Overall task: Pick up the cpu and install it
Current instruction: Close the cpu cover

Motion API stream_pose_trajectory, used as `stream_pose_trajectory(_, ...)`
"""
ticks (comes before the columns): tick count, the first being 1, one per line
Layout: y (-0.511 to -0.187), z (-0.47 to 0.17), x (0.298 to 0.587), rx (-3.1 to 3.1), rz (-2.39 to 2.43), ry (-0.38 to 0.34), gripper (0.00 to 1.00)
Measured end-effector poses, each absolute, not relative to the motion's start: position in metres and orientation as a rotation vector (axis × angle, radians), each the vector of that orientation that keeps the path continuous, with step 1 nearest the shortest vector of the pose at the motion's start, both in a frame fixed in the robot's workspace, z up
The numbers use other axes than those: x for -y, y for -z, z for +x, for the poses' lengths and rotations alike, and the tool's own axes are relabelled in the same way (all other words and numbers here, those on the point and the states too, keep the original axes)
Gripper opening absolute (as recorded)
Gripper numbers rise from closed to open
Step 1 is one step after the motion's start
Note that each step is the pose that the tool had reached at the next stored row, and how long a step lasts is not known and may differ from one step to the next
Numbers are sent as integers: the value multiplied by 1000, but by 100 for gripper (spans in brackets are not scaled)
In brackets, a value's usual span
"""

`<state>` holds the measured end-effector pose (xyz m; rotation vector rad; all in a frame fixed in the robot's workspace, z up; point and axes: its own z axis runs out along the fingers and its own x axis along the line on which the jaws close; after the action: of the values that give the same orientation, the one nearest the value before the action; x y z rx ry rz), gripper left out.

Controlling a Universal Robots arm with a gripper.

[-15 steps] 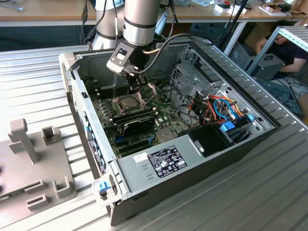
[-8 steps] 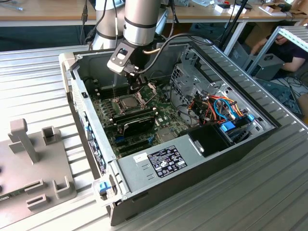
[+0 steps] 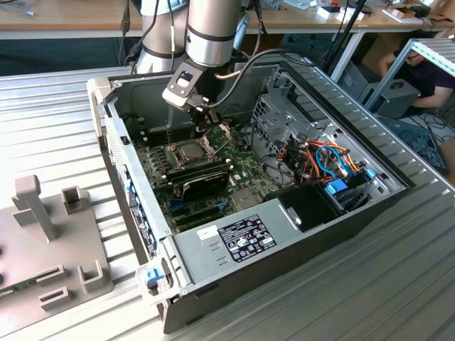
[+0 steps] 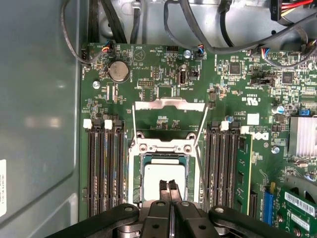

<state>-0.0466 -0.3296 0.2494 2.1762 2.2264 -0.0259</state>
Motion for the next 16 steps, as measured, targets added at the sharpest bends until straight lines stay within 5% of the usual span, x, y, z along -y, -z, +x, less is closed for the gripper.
stream_pose_trajectory(16, -259, -41, 330, -2226, 2176, 25, 11)
